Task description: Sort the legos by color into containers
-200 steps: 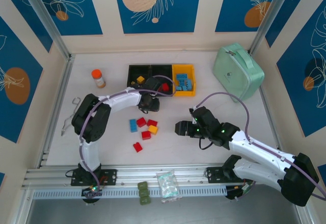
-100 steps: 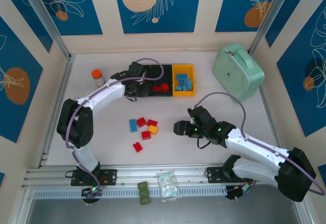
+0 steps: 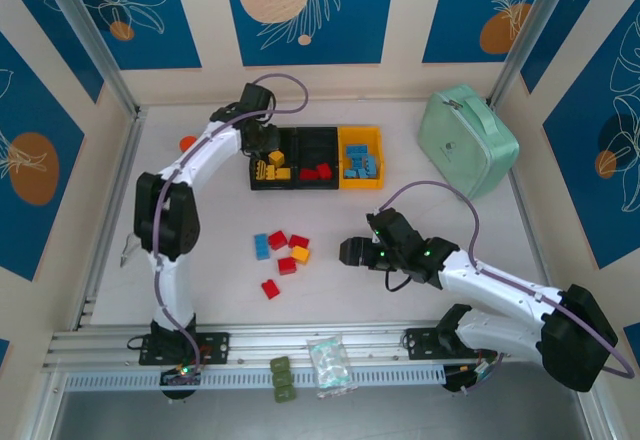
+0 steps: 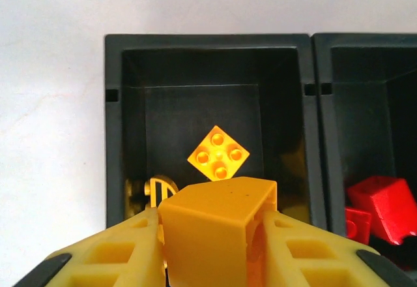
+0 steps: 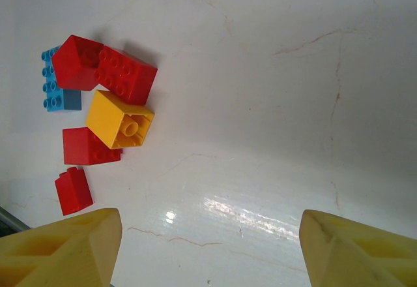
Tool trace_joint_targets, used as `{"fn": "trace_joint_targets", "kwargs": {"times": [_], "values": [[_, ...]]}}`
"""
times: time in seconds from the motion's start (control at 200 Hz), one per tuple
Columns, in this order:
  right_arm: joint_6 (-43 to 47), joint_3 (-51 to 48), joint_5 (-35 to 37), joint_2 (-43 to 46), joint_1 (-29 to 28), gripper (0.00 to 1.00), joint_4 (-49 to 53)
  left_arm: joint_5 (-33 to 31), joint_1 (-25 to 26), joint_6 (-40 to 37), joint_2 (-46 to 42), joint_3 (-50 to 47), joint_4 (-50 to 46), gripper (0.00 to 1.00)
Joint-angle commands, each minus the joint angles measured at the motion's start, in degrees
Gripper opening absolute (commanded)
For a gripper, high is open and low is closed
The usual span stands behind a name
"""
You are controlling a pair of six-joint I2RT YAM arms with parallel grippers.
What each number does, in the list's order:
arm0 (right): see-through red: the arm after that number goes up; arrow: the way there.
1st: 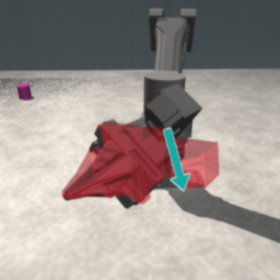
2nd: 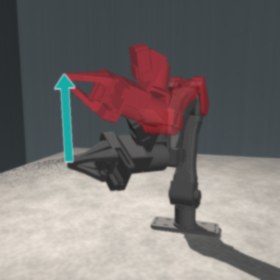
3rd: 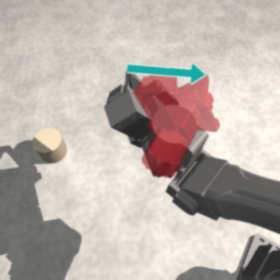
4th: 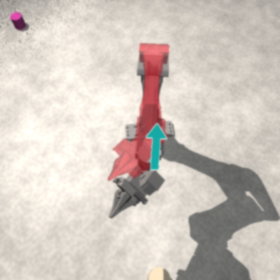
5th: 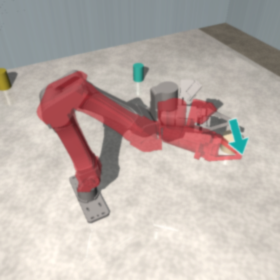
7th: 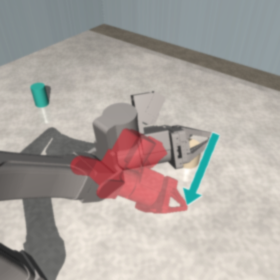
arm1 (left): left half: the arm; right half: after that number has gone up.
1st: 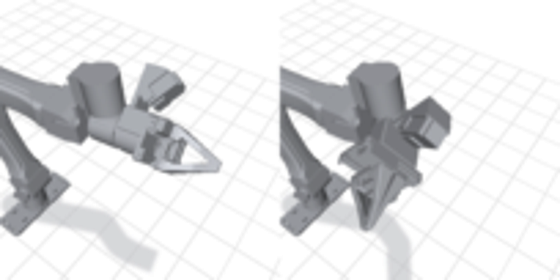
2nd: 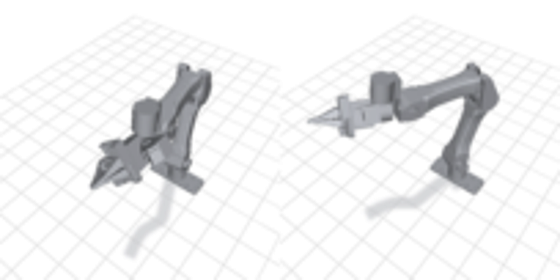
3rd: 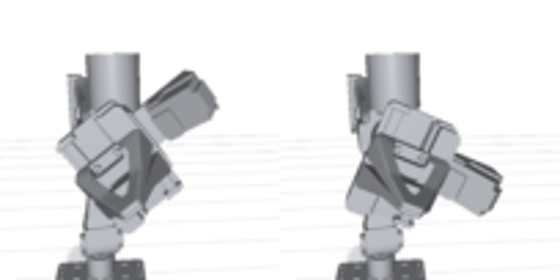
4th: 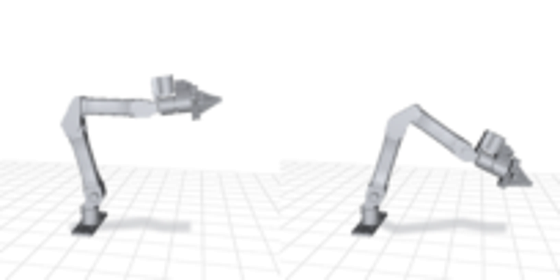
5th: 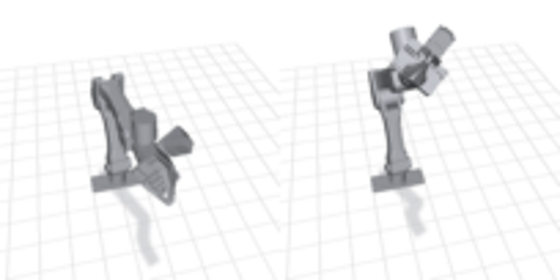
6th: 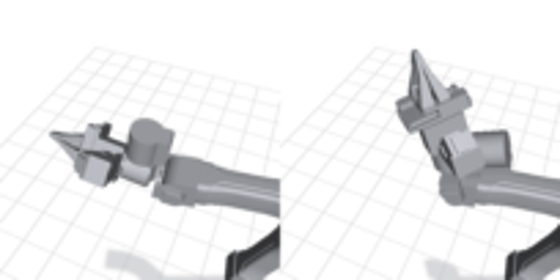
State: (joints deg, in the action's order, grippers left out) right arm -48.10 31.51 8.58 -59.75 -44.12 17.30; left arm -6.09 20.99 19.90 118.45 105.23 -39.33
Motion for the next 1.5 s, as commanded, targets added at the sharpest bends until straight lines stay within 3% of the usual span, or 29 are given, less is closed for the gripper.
{"fn": "trace_joint_targets", "kwargs": {"times": [0.0, 0.37, 0.57, 0.755, 0.905, 1.496], "values": [[-0.52, 1.99, -0.23, -0.74, -0.01, 0.72, 0.45, -0.17, -0.52, -1.62, 4.23, 5.02, -3.13, 0.34], [-0.48, 3.32, -0.05, -1.82, 0.51, 0.72, 1.86, 0.29, -0.69, -2.74, 15.58, 19.15, -7.41, 0.36], [-0.48, 3.69, -0.14, -1.95, 0.54, 0.72, 2.08, 0.14, -0.78, -2.94, 15.76, 20.20, -8.21, 0.50], [-0.33, 4.14, -0.40, -2.22, 0.37, 0.72, 1.77, 0.90, -0.69, -2.72, 11.70, 17.35, -7.60, 0.54], [-0.07, 4.29, -0.43, -2.22, 0.00, 0.72, 1.20, 3.10, -0.18, -1.55, 4.30, 10.16, -5.32, 0.54], [2.13, 4.00, -1.45, -0.61, -0.79, 0.72, 1.14, 10.30, 4.43, 2.68, -28.59, -33.48, 2.68, 0.56]]}}
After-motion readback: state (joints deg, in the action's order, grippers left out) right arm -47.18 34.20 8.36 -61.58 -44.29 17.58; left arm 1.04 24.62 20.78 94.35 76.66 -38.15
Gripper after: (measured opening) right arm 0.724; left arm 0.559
